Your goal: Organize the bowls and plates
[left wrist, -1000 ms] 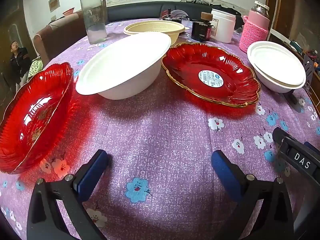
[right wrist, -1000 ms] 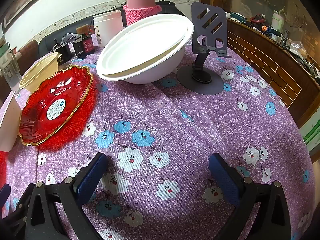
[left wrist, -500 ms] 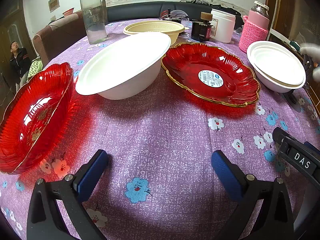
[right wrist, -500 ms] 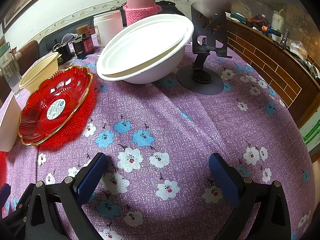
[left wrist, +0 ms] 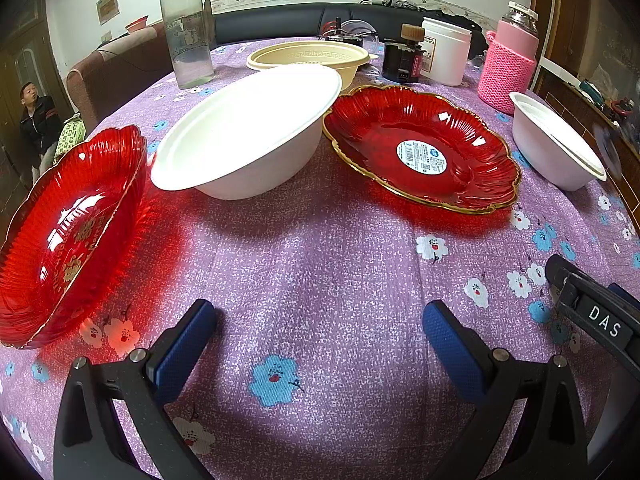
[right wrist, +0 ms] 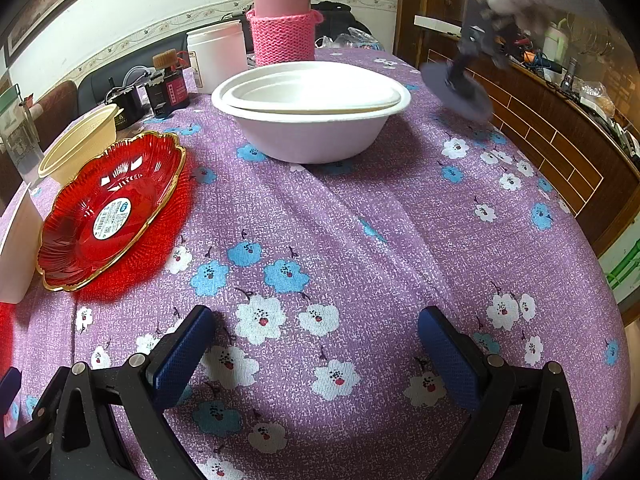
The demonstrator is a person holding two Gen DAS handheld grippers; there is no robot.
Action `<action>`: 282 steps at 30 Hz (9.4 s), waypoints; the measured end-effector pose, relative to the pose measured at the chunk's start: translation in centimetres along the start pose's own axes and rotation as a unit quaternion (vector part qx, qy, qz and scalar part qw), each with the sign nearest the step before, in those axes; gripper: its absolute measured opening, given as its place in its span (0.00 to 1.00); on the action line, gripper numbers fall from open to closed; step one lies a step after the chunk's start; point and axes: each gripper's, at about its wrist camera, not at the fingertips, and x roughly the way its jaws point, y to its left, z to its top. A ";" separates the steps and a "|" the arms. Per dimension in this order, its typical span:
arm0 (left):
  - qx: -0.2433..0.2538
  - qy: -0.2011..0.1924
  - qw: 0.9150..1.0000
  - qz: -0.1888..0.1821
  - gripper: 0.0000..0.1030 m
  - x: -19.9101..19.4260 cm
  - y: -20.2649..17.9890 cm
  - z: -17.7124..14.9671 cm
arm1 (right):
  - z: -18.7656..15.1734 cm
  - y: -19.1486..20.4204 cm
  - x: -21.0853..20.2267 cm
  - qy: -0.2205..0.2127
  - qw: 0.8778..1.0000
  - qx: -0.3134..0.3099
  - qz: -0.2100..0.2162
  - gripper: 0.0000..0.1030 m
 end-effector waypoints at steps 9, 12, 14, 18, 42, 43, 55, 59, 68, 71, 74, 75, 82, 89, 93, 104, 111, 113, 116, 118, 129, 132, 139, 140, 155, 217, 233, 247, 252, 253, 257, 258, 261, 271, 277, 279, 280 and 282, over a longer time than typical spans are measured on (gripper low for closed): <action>0.000 0.000 1.000 0.000 1.00 0.0 0.0 0.0 | 0.0 0.0 0.0 0.000 1.000 0.000 0.000 0.99; 0.000 0.000 1.000 0.000 1.00 0.0 0.0 0.0 | 0.0 0.0 0.0 0.000 1.000 0.000 0.000 0.99; 0.000 0.000 1.000 0.000 1.00 0.0 0.0 0.0 | 0.0 0.0 0.0 0.000 1.000 0.000 0.000 0.99; 0.000 0.000 1.000 0.000 1.00 0.0 0.0 0.0 | 0.0 0.0 0.0 0.000 1.000 0.000 0.000 0.99; 0.000 0.000 1.000 0.000 1.00 0.0 0.0 0.0 | 0.0 0.0 0.0 0.000 1.000 0.000 0.000 0.99; 0.000 0.000 1.000 0.000 1.00 0.0 0.0 0.0 | 0.0 0.0 0.0 0.000 1.000 0.000 0.000 0.99; 0.001 0.000 1.000 -0.001 1.00 0.1 0.0 -0.1 | -0.1 0.0 0.0 0.000 1.000 0.000 0.000 0.99; 0.000 0.000 1.000 0.000 1.00 0.1 0.0 -0.1 | -0.3 0.1 0.2 0.000 1.000 0.000 0.000 0.99; 0.000 0.000 1.000 0.000 1.00 0.1 0.0 -0.1 | -0.2 0.0 -0.1 0.000 1.000 0.000 0.000 0.99; 0.000 0.000 1.000 0.000 1.00 0.0 0.0 -0.1 | -0.2 -0.1 -0.2 0.000 1.000 0.000 0.000 0.99; 0.000 0.000 1.000 0.000 1.00 0.1 0.0 -0.1 | -0.2 -0.2 -0.3 0.000 1.000 0.000 0.000 0.99; 0.000 0.000 1.000 0.000 1.00 0.1 0.0 -0.1 | -0.2 -0.2 -0.3 0.000 1.000 0.000 0.000 0.99; -0.001 0.000 1.000 0.001 1.00 0.0 0.0 -0.1 | -0.2 0.0 -0.2 0.000 1.000 0.000 0.000 0.99; -0.002 0.000 1.000 0.003 1.00 0.0 -0.3 -0.1 | -0.1 0.1 0.0 0.000 1.000 0.000 0.000 0.99; -0.001 0.001 1.000 0.002 1.00 0.0 -0.3 0.0 | 0.0 0.1 0.0 0.000 1.000 0.000 -0.001 0.99; 0.042 0.024 0.999 -0.023 1.00 -0.7 -0.1 -0.8 | 0.1 0.3 -0.1 0.015 1.000 -0.016 0.013 0.99; 0.049 0.018 0.998 -0.034 1.00 -2.1 0.5 -2.0 | -0.6 0.3 -0.4 0.023 0.999 -0.022 0.018 0.99; 0.040 -0.017 0.998 -0.037 1.00 -3.9 1.2 -2.4 | -0.9 0.4 -0.7 0.024 0.999 -0.025 0.021 0.99; 0.031 -0.074 0.996 -0.025 1.00 -7.2 2.4 -3.0 | -1.7 0.3 -1.3 0.022 0.999 -0.029 0.023 0.99; 0.022 -0.101 0.994 -0.023 1.00 -9.1 3.3 -3.2 | -2.3 0.2 -1.7 0.020 0.999 -0.029 0.026 0.99; -0.026 -0.116 0.992 -0.050 1.00 -12.9 6.7 -3.0 | -3.6 -0.6 -2.9 0.004 1.000 0.000 0.027 0.99; -0.028 -0.112 0.992 -0.060 1.00 -13.1 6.9 -3.3 | -3.9 -0.5 -3.5 -0.007 1.000 -0.005 0.022 0.99; -0.026 -0.113 0.990 -0.074 1.00 -13.6 7.3 -3.7 | -5.1 -0.1 -7.9 -0.073 0.997 -0.003 0.011 0.99; -0.027 -0.114 0.990 -0.076 1.00 -13.7 7.5 -3.7 | -5.3 0.1 -8.6 -0.083 0.997 -0.007 0.011 0.99; -0.041 -0.120 0.988 -0.087 1.00 -14.6 9.2 -4.1 | -6.5 4.9 -15.0 -0.180 0.981 -0.066 0.030 0.99; -0.024 -0.067 0.996 -0.055 1.00 -11.2 8.2 -4.6 | -7.8 6.0 -9.7 -0.070 0.993 -0.016 0.091 0.99; -0.017 -0.066 0.996 -0.051 1.00 -10.9 7.5 -4.6 | -8.0 6.8 -9.5 -0.066 0.993 -0.040 0.085 0.99; -0.021 -0.092 0.995 -0.037 1.00 -13.0 12.1 -4.2 | -7.0 8.4 -11.5 -0.069 0.986 -0.061 0.138 0.99; -0.069 -0.115 0.991 0.000 1.00 -13.9 19.4 -2.3 | -5.0 12.6 -12.1 -0.035 0.966 -0.082 0.241 1.00; -0.089 -0.110 0.990 0.009 1.00 -13.6 21.1 -1.8 | -4.8 13.3 -11.9 -0.023 0.962 -0.082 0.259 1.00; -0.158 -0.086 0.984 0.020 1.00 -11.3 27.6 0.4 | -4.0 17.4 -10.1 0.022 0.947 -0.081 0.309 1.00; -0.166 -0.078 0.983 0.021 1.00 -10.5 28.6 1.0 | -3.8 18.4 -9.4 0.032 0.946 -0.079 0.312 1.00; -0.182 -0.055 0.982 0.016 1.00 -8.2 31.0 2.4 | -3.4 20.8 -7.3 0.067 0.940 -0.064 0.327 0.98; -0.157 0.003 0.987 0.020 0.97 -1.8 31.3 4.7 | -3.0 25.6 -3.9 0.115 0.936 -0.061 0.328 0.80; -0.121 0.055 0.991 0.004 0.30 1.0 30.0 4.9 | -3.3 27.3 -3.7 0.120 0.930 -0.079 0.339 0.43; -0.125 0.048 0.991 0.004 0.28 0.9 29.8 4.7 | -3.5 27.7 -3.5 0.126 0.924 -0.081 0.352 0.24; -0.124 0.046 0.991 0.006 0.28 0.8 29.7 4.7 | -3.6 27.8 -3.6 0.122 0.927 -0.084 0.345 0.22; -0.125 0.043 0.991 0.006 0.26 0.4 29.7 4.6 | -3.8 28.0 -3.9 0.108 0.932 -0.099 0.331 0.17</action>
